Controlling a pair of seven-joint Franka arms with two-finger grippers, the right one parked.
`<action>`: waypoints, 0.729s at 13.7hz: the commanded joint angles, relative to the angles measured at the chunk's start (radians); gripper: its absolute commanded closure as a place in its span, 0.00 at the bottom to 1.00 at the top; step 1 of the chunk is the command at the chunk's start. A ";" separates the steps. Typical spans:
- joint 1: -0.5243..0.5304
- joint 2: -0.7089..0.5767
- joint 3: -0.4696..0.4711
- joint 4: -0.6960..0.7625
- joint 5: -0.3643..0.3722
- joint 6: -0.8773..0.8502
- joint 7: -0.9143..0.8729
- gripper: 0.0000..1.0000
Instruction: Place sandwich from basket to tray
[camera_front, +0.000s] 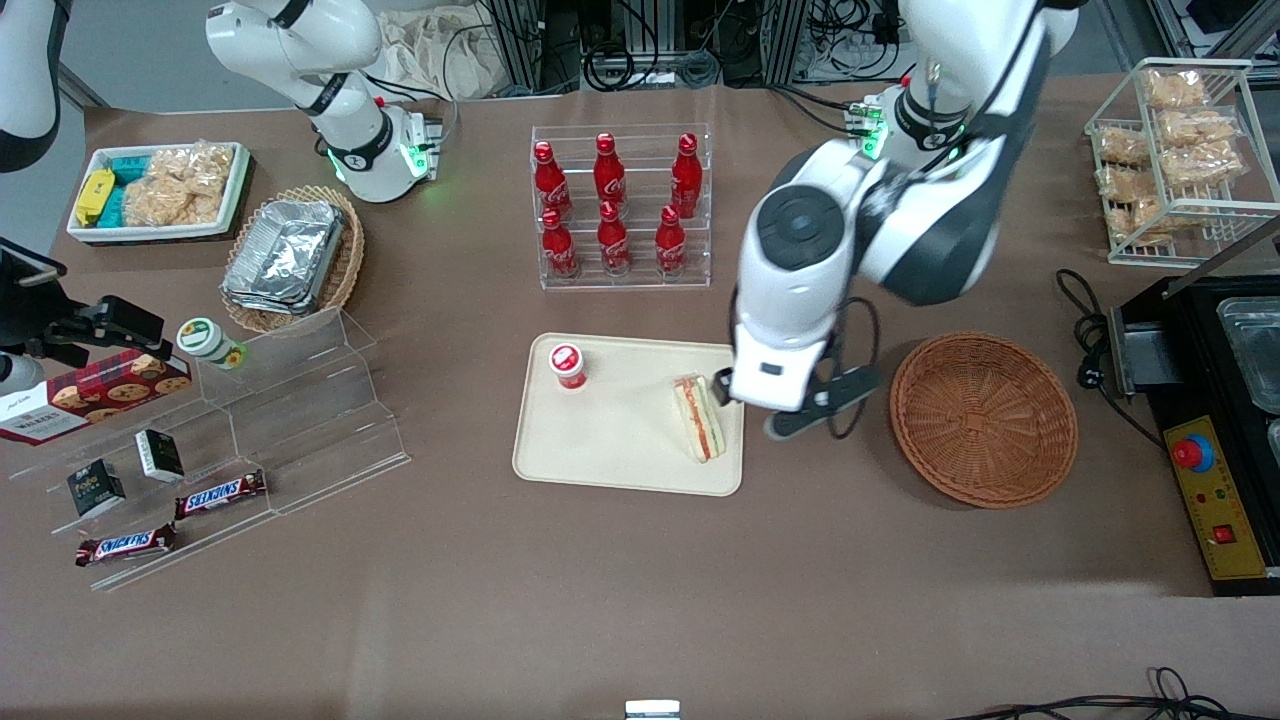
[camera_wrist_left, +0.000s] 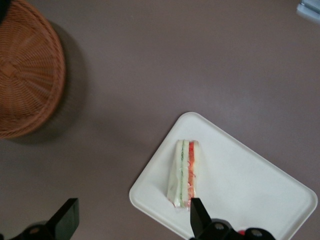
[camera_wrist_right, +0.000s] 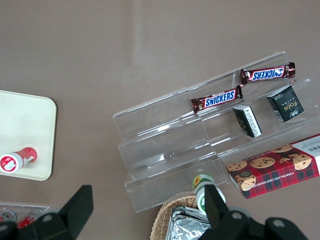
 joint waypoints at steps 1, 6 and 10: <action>0.071 -0.116 -0.008 -0.061 -0.044 -0.030 0.044 0.00; 0.257 -0.271 -0.010 -0.156 -0.098 -0.113 0.348 0.00; 0.381 -0.370 -0.005 -0.245 -0.107 -0.132 0.583 0.00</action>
